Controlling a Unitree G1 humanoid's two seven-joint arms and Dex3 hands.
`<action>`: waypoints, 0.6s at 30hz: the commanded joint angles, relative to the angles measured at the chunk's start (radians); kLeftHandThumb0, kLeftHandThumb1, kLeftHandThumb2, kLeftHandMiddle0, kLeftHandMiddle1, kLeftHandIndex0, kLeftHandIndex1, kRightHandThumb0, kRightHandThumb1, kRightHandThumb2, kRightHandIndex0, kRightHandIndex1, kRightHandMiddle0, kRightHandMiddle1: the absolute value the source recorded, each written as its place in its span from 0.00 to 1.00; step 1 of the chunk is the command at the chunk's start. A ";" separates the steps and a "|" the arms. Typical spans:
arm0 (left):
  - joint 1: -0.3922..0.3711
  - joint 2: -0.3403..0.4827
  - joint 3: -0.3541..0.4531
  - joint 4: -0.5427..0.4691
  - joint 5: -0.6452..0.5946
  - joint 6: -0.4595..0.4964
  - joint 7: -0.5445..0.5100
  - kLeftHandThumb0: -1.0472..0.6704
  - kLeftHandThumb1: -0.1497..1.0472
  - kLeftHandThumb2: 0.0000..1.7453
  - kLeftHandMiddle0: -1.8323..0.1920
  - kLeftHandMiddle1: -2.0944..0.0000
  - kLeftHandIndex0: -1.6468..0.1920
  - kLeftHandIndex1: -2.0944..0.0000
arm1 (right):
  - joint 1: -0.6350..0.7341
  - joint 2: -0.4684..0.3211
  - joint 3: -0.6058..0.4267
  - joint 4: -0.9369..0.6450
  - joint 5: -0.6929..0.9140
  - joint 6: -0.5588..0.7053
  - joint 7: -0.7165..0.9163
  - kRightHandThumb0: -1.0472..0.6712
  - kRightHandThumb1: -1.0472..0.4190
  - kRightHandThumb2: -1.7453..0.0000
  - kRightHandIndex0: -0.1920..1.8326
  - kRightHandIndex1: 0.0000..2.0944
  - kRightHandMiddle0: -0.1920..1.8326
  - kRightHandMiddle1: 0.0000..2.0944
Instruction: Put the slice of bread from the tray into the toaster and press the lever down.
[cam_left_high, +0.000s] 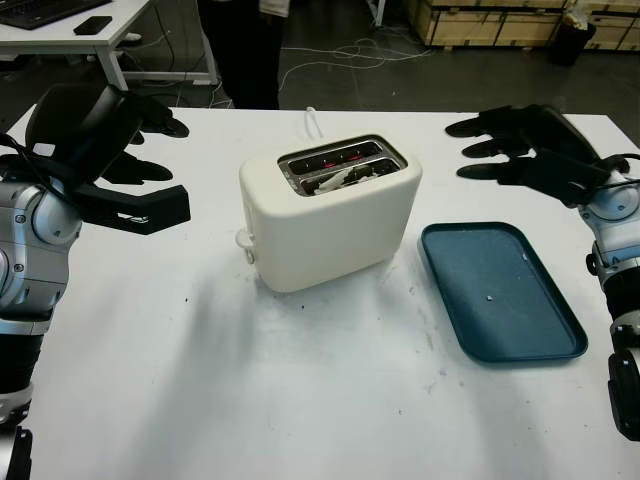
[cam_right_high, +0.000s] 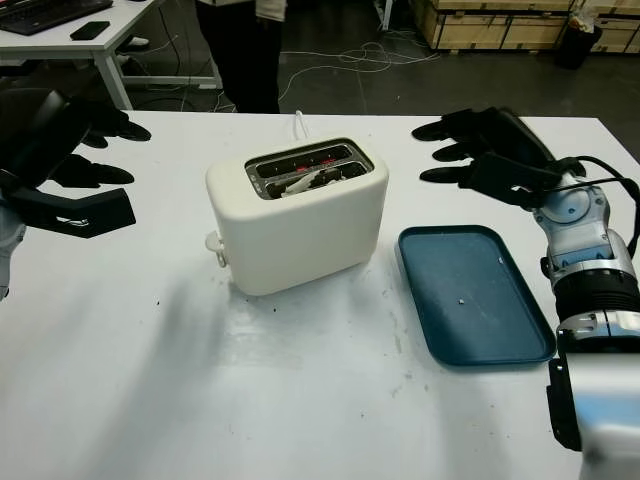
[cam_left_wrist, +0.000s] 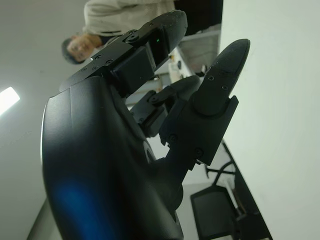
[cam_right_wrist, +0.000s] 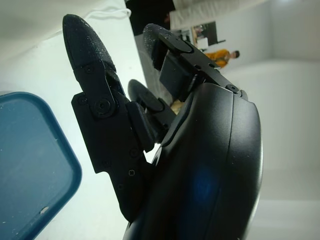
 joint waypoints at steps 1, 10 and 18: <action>-0.012 -0.001 -0.011 0.010 0.017 -0.002 0.017 0.33 0.66 0.00 0.36 0.85 0.30 0.99 | -0.021 -0.014 0.003 0.013 -0.006 -0.007 0.003 0.20 0.15 1.00 0.50 0.00 0.45 0.00; 0.002 0.001 -0.014 0.019 0.013 -0.013 0.031 0.33 0.68 0.00 0.36 0.84 0.29 0.99 | -0.028 -0.015 0.005 0.008 0.001 -0.009 0.023 0.23 0.15 1.00 0.50 0.00 0.45 0.00; 0.014 -0.004 -0.022 0.017 0.011 0.012 0.005 0.33 0.70 0.00 0.38 0.85 0.31 1.00 | -0.063 -0.033 0.020 0.004 -0.027 -0.015 0.039 0.24 0.14 1.00 0.50 0.00 0.46 0.00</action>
